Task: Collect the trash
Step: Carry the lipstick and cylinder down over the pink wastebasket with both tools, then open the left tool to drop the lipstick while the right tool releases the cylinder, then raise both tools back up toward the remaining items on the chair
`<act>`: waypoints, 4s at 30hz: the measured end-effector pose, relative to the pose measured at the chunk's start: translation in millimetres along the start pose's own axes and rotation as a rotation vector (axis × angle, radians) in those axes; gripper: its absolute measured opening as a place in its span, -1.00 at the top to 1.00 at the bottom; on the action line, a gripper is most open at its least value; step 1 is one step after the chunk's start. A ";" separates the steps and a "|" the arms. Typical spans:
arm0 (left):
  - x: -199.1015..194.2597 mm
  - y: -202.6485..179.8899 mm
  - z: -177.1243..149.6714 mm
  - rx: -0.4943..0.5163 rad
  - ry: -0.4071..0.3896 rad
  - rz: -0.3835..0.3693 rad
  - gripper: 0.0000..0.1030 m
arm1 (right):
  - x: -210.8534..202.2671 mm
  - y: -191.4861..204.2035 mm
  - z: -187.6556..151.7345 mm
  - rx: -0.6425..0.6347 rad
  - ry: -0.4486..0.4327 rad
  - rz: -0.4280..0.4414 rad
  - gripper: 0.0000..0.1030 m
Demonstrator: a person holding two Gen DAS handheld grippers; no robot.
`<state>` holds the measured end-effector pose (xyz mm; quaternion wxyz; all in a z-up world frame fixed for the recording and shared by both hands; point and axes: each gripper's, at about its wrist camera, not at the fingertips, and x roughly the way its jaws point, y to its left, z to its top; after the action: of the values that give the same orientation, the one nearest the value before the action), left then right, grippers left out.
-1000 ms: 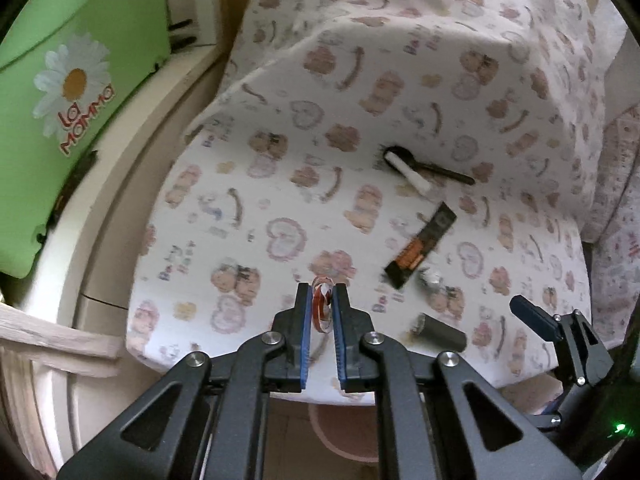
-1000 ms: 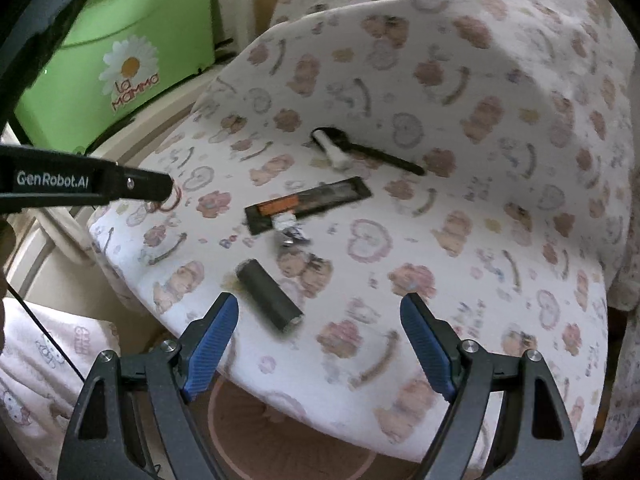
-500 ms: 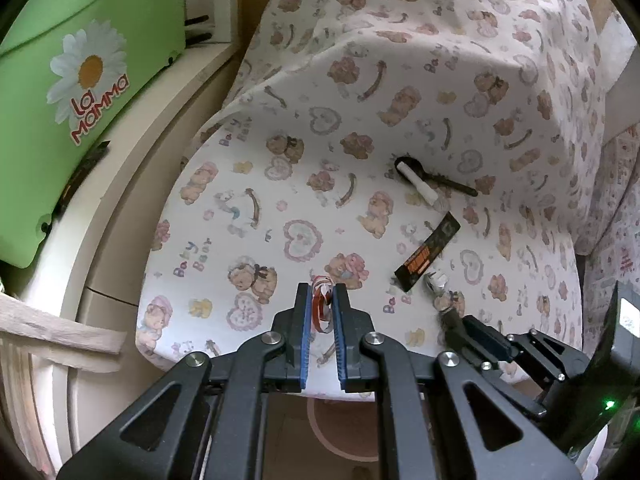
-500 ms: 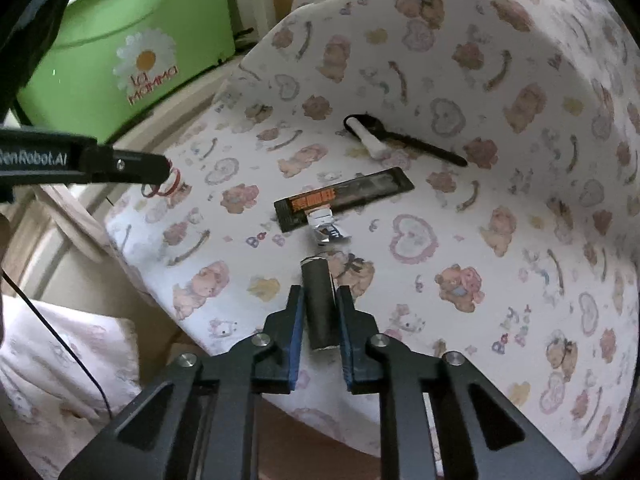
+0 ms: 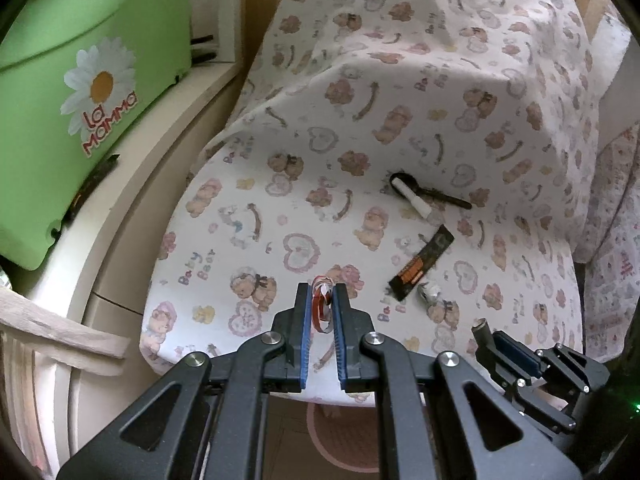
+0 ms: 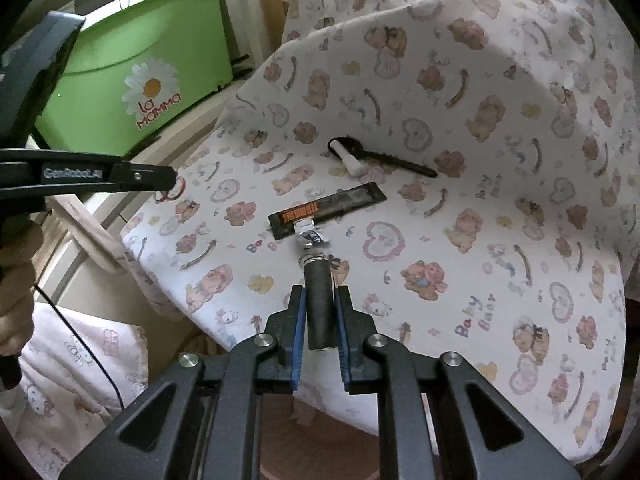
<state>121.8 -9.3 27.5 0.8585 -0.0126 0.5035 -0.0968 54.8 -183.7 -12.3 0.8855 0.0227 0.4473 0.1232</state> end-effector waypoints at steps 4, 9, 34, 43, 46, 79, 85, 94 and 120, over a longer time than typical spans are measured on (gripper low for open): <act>-1.7 -3.1 -2.6 0.021 -0.020 0.024 0.82 | -11.2 -1.3 -4.8 0.007 -0.007 0.005 0.70; -5.3 -9.7 -18.6 0.044 -0.022 0.014 0.81 | -31.7 3.2 -11.8 -0.002 -0.028 0.025 0.70; 0.8 -56.5 -103.6 0.220 0.131 -0.085 0.81 | -58.3 25.7 -71.3 -0.042 0.068 0.066 0.69; 33.0 -55.2 -120.7 0.239 0.219 -0.065 0.81 | -22.3 10.6 -87.7 0.013 0.235 0.012 0.69; 39.2 -61.6 -125.2 0.274 0.208 -0.035 0.80 | -15.1 11.7 -93.7 0.002 0.257 -0.009 0.69; 90.1 -53.8 -144.5 0.231 0.341 0.073 -0.35 | 31.1 -15.9 -110.6 0.133 0.380 -0.131 -0.20; 73.6 -53.3 -137.9 0.219 0.289 0.057 -0.35 | 21.0 -15.1 -103.8 0.129 0.343 -0.136 -0.20; 34.1 -45.2 -121.9 0.208 0.161 0.052 -0.35 | -27.8 1.4 -85.3 0.054 0.128 -0.156 -0.20; -15.2 -25.2 -47.7 0.099 -0.078 0.084 -0.40 | -46.4 -0.2 -57.4 0.059 -0.044 -0.214 -0.29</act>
<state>69.4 -27.6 20.1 0.8803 0.0473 0.4644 -0.0850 -17.4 -198.9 -10.2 0.9022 0.0036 0.4310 0.0142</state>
